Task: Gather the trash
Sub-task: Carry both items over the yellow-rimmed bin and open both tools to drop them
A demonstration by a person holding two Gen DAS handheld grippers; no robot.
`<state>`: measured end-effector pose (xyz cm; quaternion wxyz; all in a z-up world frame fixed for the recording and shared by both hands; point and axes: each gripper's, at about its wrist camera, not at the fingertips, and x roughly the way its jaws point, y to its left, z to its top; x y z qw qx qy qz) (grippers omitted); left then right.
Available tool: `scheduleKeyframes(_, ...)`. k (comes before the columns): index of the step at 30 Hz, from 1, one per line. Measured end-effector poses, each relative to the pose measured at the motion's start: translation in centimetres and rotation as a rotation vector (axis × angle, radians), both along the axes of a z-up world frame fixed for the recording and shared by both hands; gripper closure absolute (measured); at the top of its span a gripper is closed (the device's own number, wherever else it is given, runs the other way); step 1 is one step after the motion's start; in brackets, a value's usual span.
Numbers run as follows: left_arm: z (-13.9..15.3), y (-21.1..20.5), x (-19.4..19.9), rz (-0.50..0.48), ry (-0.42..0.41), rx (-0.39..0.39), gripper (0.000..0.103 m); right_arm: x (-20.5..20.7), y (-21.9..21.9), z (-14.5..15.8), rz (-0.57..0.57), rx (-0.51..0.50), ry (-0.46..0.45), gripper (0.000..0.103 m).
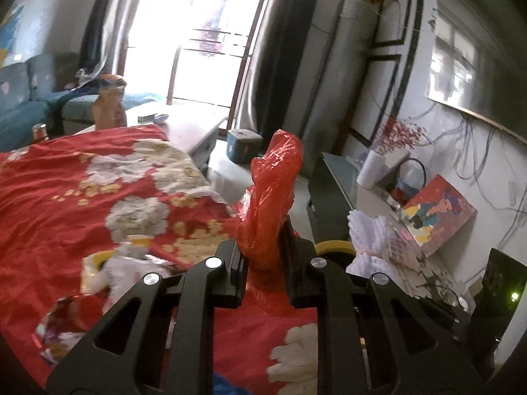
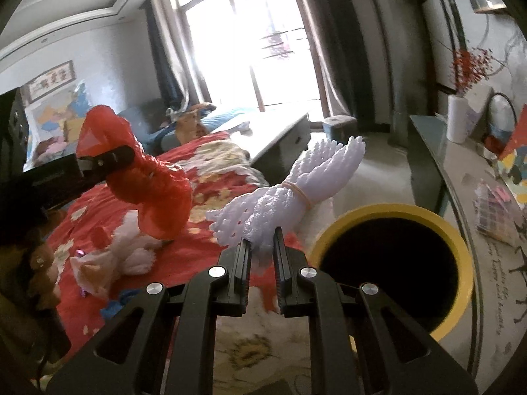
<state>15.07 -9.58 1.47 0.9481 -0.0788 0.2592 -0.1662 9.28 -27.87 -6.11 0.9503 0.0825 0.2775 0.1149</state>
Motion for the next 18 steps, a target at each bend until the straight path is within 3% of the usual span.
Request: scheduleKeyframes(18,-2.6,-10.5,3.4,-0.155,0.065,0.046,0.090,0.1,-7.7,-3.5,-0.146,0.033,0.117,0.090)
